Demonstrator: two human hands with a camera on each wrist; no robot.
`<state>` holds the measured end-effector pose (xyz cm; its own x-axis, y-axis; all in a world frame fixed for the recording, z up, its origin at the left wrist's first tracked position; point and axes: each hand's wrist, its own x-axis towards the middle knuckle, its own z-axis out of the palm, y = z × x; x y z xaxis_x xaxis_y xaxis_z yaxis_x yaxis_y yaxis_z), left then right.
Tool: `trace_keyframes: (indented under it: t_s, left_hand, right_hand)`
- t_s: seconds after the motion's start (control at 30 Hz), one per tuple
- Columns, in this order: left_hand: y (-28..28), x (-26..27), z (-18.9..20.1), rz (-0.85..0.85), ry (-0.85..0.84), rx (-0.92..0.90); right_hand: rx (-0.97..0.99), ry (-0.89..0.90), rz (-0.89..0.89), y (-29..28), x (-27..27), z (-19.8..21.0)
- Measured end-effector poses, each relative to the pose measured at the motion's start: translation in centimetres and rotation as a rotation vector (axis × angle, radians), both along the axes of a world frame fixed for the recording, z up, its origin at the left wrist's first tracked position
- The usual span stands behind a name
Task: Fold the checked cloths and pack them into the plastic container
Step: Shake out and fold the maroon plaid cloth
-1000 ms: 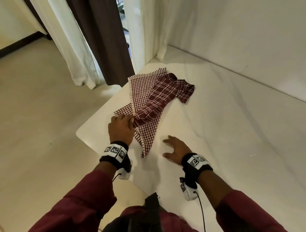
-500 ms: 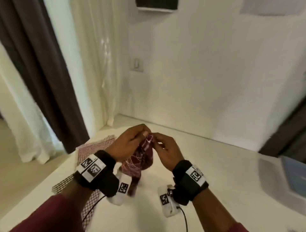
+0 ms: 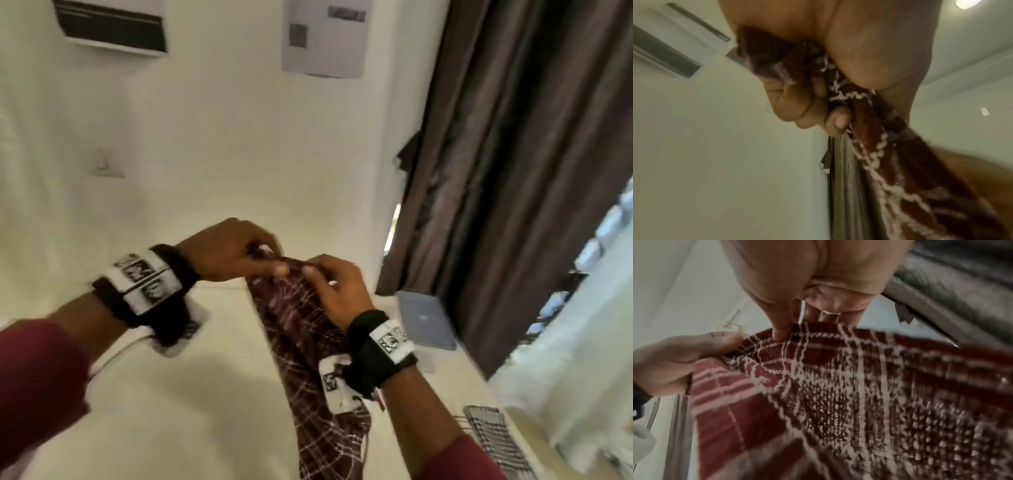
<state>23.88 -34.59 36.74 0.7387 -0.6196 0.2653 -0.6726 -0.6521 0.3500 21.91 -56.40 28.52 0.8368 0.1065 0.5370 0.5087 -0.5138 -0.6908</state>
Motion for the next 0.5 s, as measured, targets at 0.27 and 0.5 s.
trace_keyframes:
  t_s: [0.27,0.5]
  left_hand:
    - [-2.6,1.6,-0.1,-0.001,-0.138,-0.330]
    - [-1.2,2.2,1.4,0.040,-0.189,-0.218]
  right_hand:
    - [-0.201,-0.083,-0.006,-1.1,0.6,6.3]
    - [-0.350,-0.030,-0.060,-2.8,1.2,9.7]
